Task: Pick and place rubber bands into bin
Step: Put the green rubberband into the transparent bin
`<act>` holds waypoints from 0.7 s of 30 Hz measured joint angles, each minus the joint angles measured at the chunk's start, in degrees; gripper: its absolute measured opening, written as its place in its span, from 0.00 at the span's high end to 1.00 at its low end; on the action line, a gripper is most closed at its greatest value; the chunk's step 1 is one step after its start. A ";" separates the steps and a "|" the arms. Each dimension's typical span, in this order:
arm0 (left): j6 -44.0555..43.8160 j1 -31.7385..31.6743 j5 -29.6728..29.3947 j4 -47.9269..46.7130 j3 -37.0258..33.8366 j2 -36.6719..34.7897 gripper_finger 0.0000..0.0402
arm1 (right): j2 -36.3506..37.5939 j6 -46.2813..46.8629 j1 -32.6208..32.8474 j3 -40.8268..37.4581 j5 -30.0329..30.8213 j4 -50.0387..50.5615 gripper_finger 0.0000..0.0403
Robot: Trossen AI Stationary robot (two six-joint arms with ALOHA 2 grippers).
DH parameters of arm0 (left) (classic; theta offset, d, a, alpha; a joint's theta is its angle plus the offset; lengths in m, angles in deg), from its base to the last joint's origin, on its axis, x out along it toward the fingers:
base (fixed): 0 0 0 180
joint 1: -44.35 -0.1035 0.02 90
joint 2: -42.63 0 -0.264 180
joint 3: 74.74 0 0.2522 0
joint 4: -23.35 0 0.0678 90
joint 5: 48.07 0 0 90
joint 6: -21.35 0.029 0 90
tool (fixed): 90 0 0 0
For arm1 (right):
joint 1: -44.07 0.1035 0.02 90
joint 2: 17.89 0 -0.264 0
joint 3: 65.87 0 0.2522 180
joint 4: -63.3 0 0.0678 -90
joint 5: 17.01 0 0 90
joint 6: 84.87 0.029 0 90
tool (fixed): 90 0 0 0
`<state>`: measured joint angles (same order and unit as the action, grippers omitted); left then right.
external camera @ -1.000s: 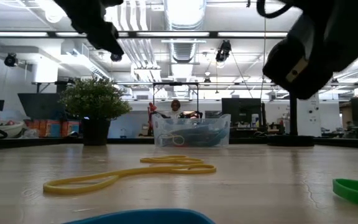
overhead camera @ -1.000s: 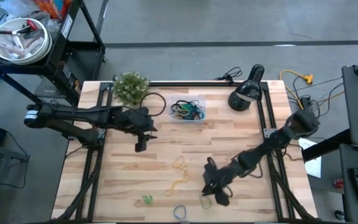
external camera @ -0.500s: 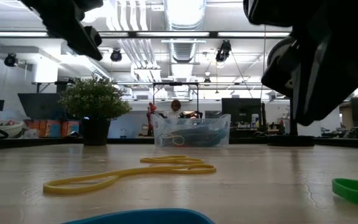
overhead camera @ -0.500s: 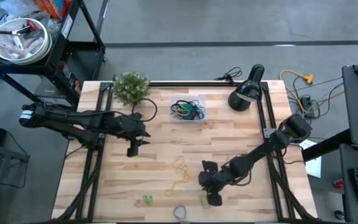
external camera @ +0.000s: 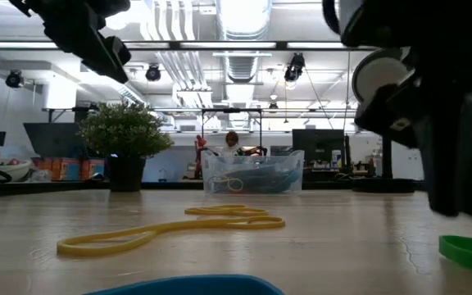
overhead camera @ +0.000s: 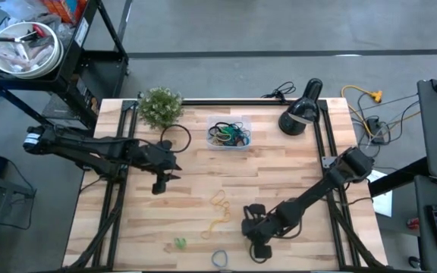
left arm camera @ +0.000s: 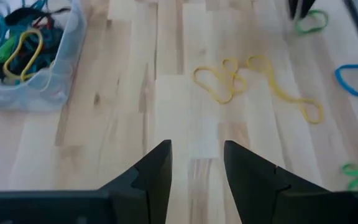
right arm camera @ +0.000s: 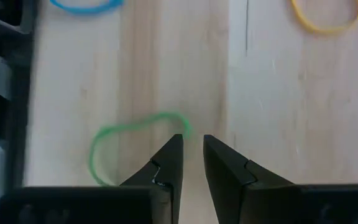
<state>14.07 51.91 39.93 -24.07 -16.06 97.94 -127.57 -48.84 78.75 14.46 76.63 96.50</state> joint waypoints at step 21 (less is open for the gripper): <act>-1.37 0.43 0.10 0.38 -0.04 -0.19 0.68 | -5.35 0.00 1.01 4.59 0.31 3.58 0.85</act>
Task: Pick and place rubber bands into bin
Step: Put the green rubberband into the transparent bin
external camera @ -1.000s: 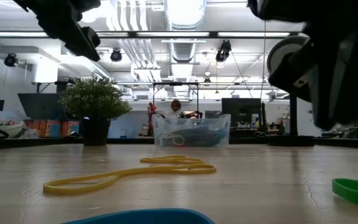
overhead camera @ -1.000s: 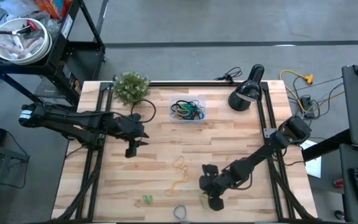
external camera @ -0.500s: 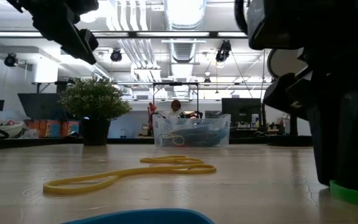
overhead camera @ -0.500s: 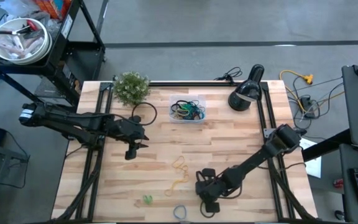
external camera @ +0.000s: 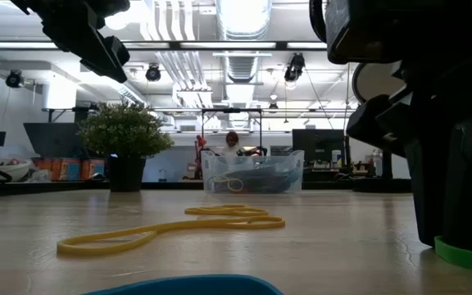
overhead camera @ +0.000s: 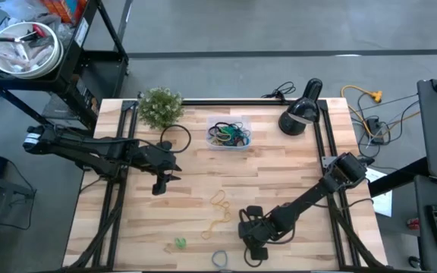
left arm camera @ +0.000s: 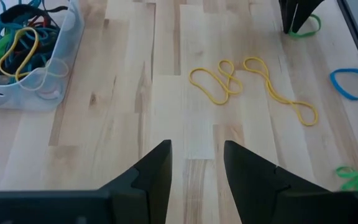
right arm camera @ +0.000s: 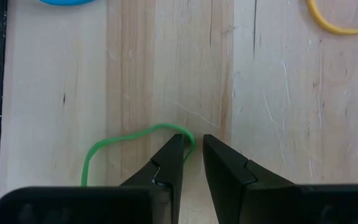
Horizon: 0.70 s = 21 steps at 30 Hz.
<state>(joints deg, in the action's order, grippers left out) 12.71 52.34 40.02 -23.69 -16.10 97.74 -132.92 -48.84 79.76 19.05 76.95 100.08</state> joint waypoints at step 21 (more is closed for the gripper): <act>0.00 0.00 -0.03 0.12 0.00 0.02 0.68 | -0.15 3.67 0.22 2.13 2.62 3.59 0.98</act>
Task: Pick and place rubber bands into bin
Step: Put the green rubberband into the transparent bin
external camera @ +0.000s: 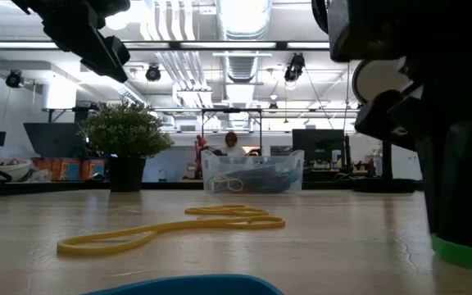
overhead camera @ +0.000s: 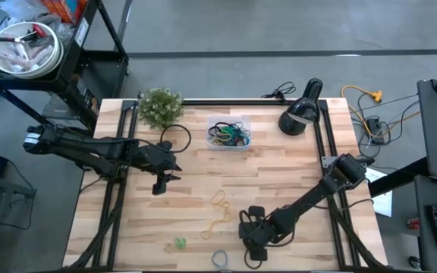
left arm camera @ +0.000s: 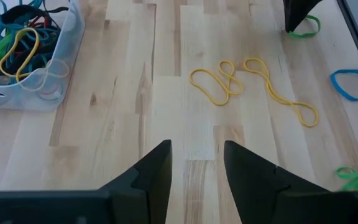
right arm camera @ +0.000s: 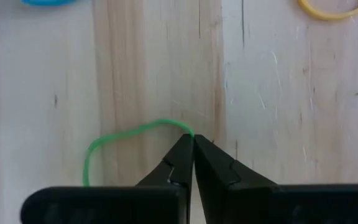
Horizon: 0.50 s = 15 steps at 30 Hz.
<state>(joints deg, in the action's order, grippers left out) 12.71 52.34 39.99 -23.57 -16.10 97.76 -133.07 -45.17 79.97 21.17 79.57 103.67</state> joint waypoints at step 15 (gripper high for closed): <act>0.02 0.00 0.00 3.11 -0.02 0.00 0.68 | 1.99 0.44 -0.64 9.83 10.88 8.61 0.98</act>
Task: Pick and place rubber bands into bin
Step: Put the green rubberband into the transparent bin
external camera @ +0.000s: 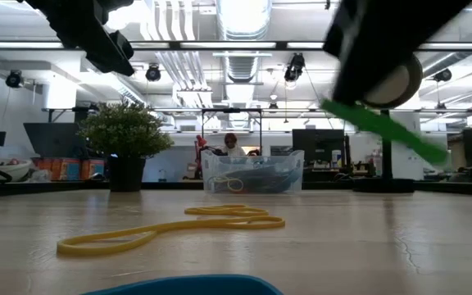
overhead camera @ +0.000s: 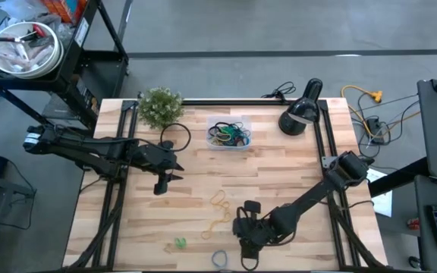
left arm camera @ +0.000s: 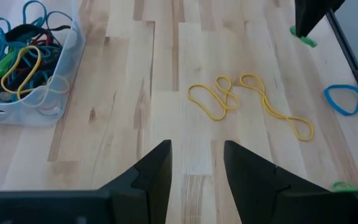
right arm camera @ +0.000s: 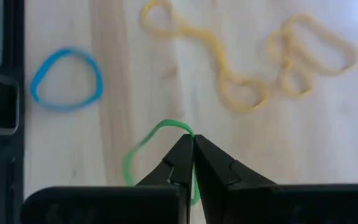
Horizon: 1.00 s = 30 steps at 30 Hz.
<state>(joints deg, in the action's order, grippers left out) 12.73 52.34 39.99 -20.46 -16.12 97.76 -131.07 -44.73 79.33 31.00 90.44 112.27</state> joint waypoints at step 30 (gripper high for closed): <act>0.02 0.00 0.01 4.66 0.04 0.07 0.68 | 8.88 -15.75 -16.52 9.51 15.83 13.39 0.98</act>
<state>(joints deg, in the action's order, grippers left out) 12.75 52.34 40.00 -15.80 -16.08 97.83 -122.20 -60.48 62.81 40.51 106.27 125.67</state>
